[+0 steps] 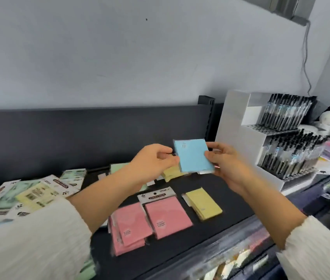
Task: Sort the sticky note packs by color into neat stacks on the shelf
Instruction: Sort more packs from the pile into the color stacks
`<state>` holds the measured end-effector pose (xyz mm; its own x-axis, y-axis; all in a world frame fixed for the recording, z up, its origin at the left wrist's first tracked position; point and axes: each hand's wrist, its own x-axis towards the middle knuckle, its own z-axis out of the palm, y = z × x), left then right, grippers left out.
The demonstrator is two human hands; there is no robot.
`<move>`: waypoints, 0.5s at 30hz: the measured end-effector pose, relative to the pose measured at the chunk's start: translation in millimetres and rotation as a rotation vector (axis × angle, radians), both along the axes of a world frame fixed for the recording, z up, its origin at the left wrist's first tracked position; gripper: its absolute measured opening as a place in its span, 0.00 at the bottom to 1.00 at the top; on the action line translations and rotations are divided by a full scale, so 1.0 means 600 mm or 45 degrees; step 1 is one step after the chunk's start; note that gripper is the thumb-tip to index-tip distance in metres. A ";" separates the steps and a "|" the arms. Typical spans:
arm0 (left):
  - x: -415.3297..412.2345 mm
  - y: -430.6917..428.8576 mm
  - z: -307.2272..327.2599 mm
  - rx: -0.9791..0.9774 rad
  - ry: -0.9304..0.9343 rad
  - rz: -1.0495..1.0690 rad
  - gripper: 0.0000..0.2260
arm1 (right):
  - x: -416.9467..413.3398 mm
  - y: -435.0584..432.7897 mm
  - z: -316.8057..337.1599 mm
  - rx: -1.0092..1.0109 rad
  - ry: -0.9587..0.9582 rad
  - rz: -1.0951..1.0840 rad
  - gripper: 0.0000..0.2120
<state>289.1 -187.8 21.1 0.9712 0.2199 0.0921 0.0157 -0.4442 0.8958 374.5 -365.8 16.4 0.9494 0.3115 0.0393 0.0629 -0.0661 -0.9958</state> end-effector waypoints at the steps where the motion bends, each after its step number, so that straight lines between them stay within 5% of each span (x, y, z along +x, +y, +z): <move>1: 0.003 -0.012 -0.007 0.253 0.010 -0.011 0.19 | 0.015 -0.024 -0.005 -0.042 0.014 -0.017 0.11; 10: 0.009 -0.118 -0.097 1.313 0.029 -0.503 0.23 | 0.082 -0.125 -0.074 -0.490 -0.079 -0.081 0.14; 15: 0.006 -0.125 -0.111 1.258 0.107 -0.456 0.23 | 0.088 -0.133 -0.091 -0.755 -0.230 0.023 0.15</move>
<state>292.6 -262.9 -45.2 0.9762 -0.2170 0.0030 -0.2154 -0.9671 0.1352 427.6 -445.5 -38.0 0.9384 0.3452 0.0143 0.2332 -0.6025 -0.7633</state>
